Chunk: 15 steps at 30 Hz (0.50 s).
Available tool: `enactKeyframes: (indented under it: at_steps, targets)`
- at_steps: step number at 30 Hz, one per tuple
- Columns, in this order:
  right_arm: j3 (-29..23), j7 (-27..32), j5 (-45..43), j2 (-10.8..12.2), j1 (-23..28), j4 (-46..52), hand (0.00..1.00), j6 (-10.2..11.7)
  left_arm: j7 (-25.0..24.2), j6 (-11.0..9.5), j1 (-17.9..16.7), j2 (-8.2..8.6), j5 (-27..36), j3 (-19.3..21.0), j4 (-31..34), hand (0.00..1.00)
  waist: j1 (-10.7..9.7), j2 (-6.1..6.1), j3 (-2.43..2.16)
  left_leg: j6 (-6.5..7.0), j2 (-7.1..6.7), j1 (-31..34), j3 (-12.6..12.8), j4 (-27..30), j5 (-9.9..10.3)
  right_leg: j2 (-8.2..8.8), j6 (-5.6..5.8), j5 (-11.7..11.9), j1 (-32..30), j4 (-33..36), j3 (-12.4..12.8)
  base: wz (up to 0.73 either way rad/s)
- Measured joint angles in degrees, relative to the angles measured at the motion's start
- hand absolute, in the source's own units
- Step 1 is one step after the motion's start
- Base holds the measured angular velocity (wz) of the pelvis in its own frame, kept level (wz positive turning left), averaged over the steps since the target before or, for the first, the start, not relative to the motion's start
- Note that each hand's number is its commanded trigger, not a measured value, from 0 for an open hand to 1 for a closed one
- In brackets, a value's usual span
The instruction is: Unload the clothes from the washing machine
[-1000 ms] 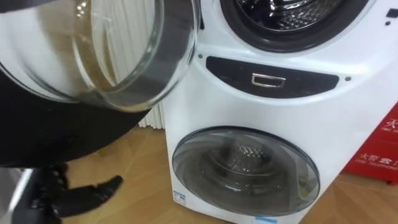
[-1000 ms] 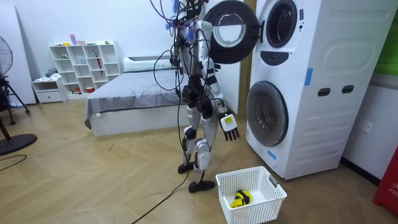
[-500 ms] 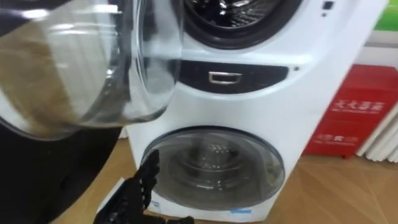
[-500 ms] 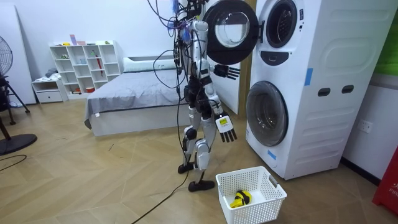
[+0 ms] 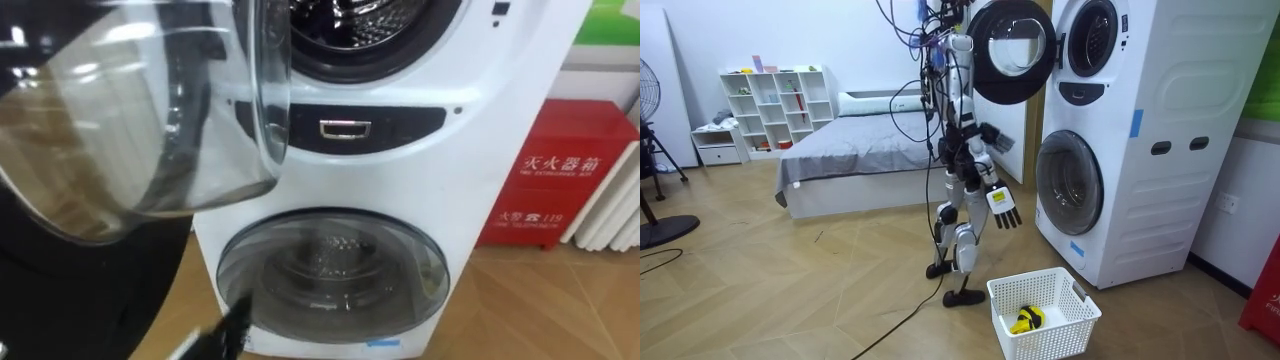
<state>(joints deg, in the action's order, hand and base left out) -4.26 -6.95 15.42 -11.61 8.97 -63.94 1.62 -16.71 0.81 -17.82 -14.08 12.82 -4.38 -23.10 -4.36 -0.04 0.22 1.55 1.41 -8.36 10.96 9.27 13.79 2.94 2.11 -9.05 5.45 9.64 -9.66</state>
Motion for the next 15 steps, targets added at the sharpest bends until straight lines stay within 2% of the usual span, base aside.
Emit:
enactKeyframes:
  at_steps: [3,4,5,7,8,9,11,12,13,15]
  targets:
    - [-1.67,0.8,-0.15,0.17,0.83,0.15,0.0,-0.31,2.35,0.03,-0.49,0.0,0.07,2.48,-10.3,0.0,0.21,-0.17,0.18,-0.22,0.09,-0.35,0.54,-0.22,0.13,-0.23,-0.16,-0.09,-0.35,0.06,0.14,-0.05]
    - [-2.15,1.21,-0.21,0.14,1.45,0.14,0.0,-0.35,3.76,-0.19,-0.36,0.37,0.22,5.08,-15.07,0.0,1.47,-0.13,0.13,-0.44,0.25,-0.54,0.73,-0.59,0.27,-0.44,-0.26,-0.11,-0.51,0.09,0.27,-0.17]
    - [-3.04,1.32,-0.15,0.12,1.94,0.06,0.0,-0.41,5.64,-0.35,-0.18,0.78,0.75,7.79,-19.79,0.0,1.85,-0.06,0.22,-0.5,0.46,-0.88,0.93,-0.68,0.3,-0.53,-0.34,-0.06,-0.38,0.08,0.27,-0.16]
    - [-4.51,1.44,0.07,0.12,2.74,0.12,0.0,-0.4,8.5,-0.34,-0.6,1.2,2.82,11.77,-23.7,0.0,2.3,-0.01,0.18,-0.64,0.83,-1.24,1.06,-0.66,0.47,-0.6,-0.34,-0.06,0.08,0.23,0.2,-0.06]
    - [-5.16,1.9,-0.12,0.12,3.32,0.16,0.0,-0.4,10.31,-0.29,-0.66,1.44,3.5,14.32,-23.74,0.0,3.21,0.09,0.17,-0.71,0.9,-1.23,1.12,-0.5,0.65,-0.65,-0.34,-0.06,0.15,0.31,0.25,0.0]
    - [-5.58,2.14,-0.33,0.13,3.39,0.17,0.0,-0.42,11.2,-0.29,-0.49,1.49,3.96,15.69,-23.53,0.0,3.42,0.13,0.14,-0.71,0.89,-1.23,1.11,-0.49,0.66,-0.64,-0.35,-0.06,0.16,0.32,0.25,0.0]
    - [-7.02,2.84,-1.35,0.09,3.4,1.9,0.0,-0.33,14.95,-0.42,0.96,1.07,5.93,20.89,-21.13,0.0,3.48,0.78,0.17,-0.7,0.86,-1.2,0.96,-0.46,0.65,-0.62,-0.4,-0.02,0.26,0.36,0.29,0.0]
    - [-7.92,3.1,-1.86,0.09,3.46,2.78,0.0,-0.21,17.08,-1.13,2.67,0.47,6.97,22.81,-20.7,0.0,3.48,1.38,-0.07,-0.7,0.86,-1.24,0.88,-0.54,0.65,-0.62,-0.43,-0.01,0.66,0.27,0.27,0.0]
    - [-8.35,3.18,-1.96,0.05,3.55,3.02,0.0,-0.05,18.13,-1.46,3.54,0.18,7.12,23.52,-20.71,0.0,3.67,1.81,-0.28,-0.69,0.85,-1.33,0.88,-0.48,0.64,-0.63,-0.43,-0.01,0.8,0.27,0.25,0.0]
    - [-8.55,3.48,-1.86,0.01,4.17,3.59,0.0,0.42,21.26,-1.6,5.63,0.02,7.68,25.78,-18.23,0.0,3.9,2.8,-0.2,-0.69,0.84,-1.88,0.93,-0.55,0.64,-0.68,-0.43,-0.01,0.87,0.2,0.37,-0.03]
